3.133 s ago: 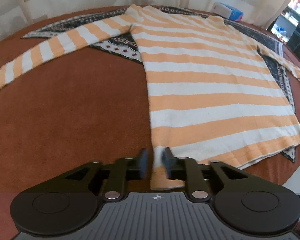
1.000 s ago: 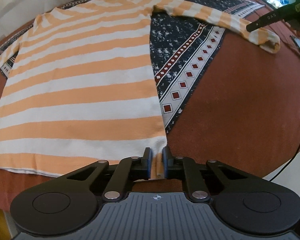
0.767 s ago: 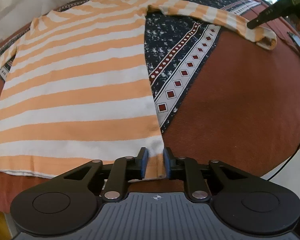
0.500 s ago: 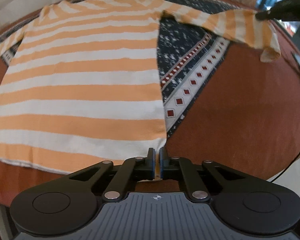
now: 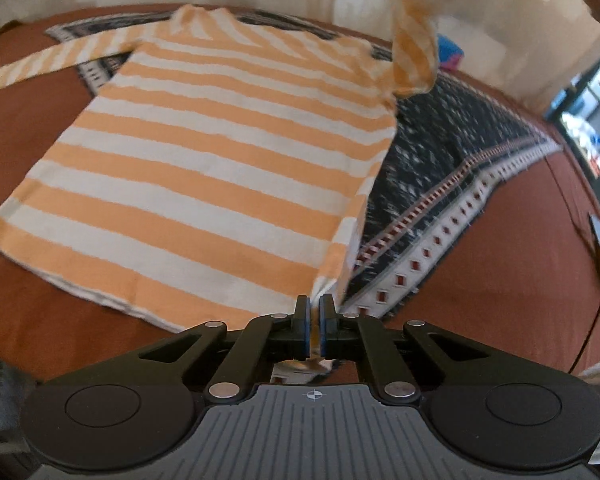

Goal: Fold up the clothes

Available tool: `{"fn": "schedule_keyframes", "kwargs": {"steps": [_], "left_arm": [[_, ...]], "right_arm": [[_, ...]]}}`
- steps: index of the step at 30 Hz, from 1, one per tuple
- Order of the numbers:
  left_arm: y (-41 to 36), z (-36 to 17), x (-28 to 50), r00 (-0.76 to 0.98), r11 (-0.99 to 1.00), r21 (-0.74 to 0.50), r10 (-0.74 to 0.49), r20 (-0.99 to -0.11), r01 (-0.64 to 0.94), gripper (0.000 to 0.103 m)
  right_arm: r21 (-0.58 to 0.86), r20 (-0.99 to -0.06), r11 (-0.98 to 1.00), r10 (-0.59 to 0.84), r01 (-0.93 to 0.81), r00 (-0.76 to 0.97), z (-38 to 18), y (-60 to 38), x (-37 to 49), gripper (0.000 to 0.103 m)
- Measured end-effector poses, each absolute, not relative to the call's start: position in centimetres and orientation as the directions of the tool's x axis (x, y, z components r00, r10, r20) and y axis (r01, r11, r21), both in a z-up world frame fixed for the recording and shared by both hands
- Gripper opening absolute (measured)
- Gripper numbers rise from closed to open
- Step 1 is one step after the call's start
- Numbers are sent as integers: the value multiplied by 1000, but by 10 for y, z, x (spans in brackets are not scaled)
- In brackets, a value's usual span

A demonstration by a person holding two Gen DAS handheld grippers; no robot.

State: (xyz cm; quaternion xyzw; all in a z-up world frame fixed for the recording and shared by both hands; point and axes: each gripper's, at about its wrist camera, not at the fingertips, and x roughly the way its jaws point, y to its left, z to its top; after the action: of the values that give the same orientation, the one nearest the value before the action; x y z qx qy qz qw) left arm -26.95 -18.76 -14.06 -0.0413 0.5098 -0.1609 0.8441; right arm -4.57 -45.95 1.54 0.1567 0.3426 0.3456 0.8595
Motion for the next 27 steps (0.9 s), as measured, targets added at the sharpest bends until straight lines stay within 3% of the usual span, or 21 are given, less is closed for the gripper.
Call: {"fn": "schedule_keyframes", "kwargs": {"steps": [11, 24, 25, 27], "left_arm": [[-128, -160, -250, 356, 911, -357, -410, -840, 207, 0], [-116, -177, -238, 261, 874, -396, -467, -845, 280, 1], [-116, -178, -238, 255, 872, -397, -469, -845, 287, 3], [-115, -179, -238, 244, 864, -409, -481, -842, 293, 19]], "right_arm": [[485, -557, 707, 704, -515, 441, -18, -296, 42, 4], [496, -632, 753, 654, -432, 415, -65, -252, 78, 5], [496, -637, 759, 648, -423, 417, -69, -252, 79, 5], [486, -651, 771, 633, -410, 419, -75, -250, 81, 5]]}}
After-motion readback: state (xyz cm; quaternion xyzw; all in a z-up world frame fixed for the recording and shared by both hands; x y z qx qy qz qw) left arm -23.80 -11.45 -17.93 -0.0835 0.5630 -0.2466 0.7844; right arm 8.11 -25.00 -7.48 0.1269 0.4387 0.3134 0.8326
